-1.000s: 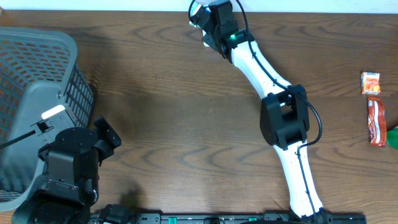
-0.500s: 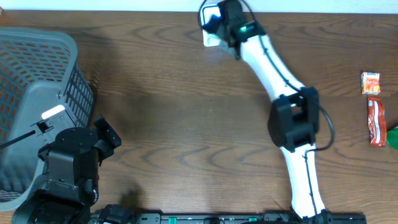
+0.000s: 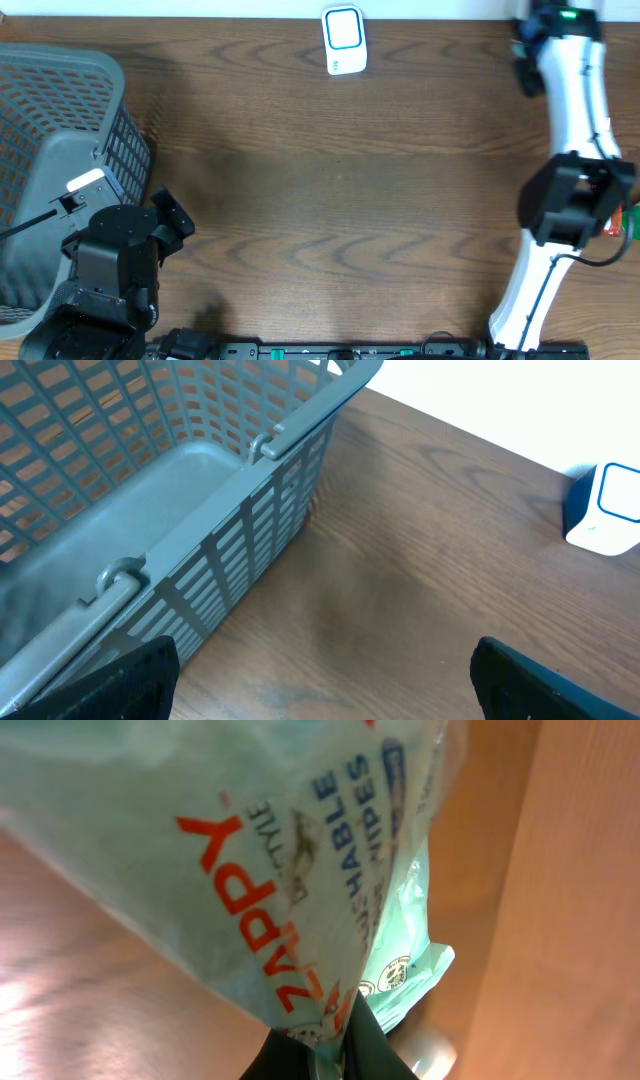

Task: Scan the item barcode
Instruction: 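Carry the wipes pack right to the table edge beside the candy bar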

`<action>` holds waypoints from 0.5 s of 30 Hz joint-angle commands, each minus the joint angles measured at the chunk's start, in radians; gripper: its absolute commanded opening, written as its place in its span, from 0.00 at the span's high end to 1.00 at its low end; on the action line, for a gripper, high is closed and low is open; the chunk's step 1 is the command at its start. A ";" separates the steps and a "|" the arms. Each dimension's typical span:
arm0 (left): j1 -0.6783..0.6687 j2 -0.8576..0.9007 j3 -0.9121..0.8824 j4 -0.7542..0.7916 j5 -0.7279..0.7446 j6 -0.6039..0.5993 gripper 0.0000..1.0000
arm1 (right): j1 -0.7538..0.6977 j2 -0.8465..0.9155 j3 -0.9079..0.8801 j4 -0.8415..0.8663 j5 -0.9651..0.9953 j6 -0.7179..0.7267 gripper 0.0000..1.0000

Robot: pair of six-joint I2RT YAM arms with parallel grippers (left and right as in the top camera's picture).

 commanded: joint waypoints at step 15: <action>0.005 -0.001 -0.002 0.000 -0.013 -0.002 0.07 | -0.168 0.000 -0.301 -0.151 -0.164 0.509 0.99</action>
